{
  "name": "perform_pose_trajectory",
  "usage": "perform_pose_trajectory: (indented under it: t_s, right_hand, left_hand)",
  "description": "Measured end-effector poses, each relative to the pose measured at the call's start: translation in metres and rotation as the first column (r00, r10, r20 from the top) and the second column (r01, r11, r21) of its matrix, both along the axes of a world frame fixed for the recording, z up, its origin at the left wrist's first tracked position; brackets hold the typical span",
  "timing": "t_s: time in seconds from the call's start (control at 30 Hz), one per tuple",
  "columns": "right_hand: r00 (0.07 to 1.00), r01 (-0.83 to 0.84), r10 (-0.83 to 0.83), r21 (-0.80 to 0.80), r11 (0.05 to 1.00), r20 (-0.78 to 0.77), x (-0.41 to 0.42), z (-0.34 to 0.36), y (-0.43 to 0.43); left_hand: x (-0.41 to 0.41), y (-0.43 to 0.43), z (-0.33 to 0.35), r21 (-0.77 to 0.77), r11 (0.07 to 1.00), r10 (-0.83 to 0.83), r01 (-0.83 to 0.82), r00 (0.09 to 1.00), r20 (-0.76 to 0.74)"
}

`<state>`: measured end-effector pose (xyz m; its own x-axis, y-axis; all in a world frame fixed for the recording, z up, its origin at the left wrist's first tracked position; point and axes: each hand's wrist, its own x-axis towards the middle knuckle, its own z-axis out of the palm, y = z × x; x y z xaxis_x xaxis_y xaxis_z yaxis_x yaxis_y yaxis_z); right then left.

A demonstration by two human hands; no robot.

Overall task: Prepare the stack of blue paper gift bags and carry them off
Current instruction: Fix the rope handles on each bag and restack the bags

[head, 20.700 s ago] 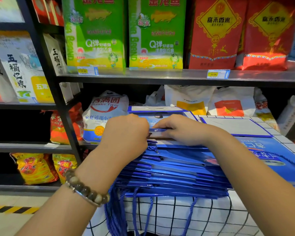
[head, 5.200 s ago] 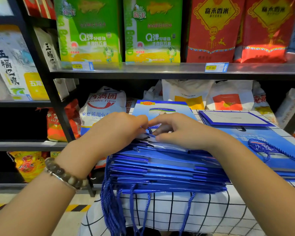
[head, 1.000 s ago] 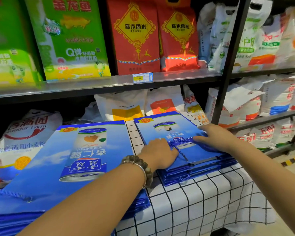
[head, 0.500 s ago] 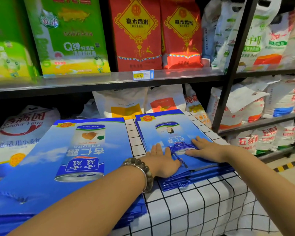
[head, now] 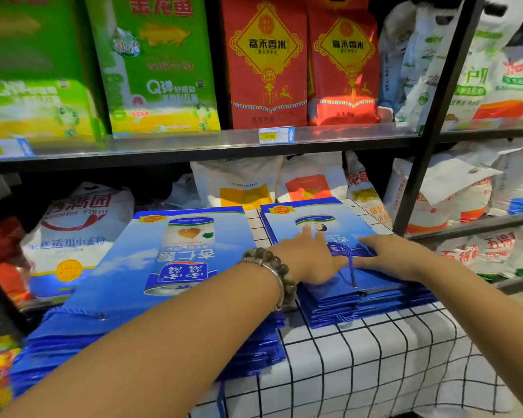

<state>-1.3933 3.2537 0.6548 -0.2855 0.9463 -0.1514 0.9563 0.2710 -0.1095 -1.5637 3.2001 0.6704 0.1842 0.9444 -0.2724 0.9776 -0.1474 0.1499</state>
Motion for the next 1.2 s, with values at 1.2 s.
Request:
perform_pose_trajectory:
  t_s: [1.2]
  right_hand:
    - [0.726,-0.672,0.601,-0.155,0.725,-0.335,-0.215,0.026,-0.131]
  left_hand:
    - [-0.213,-0.189,0.079,-0.082,0.916,0.306,-0.394,0.551,0.777]
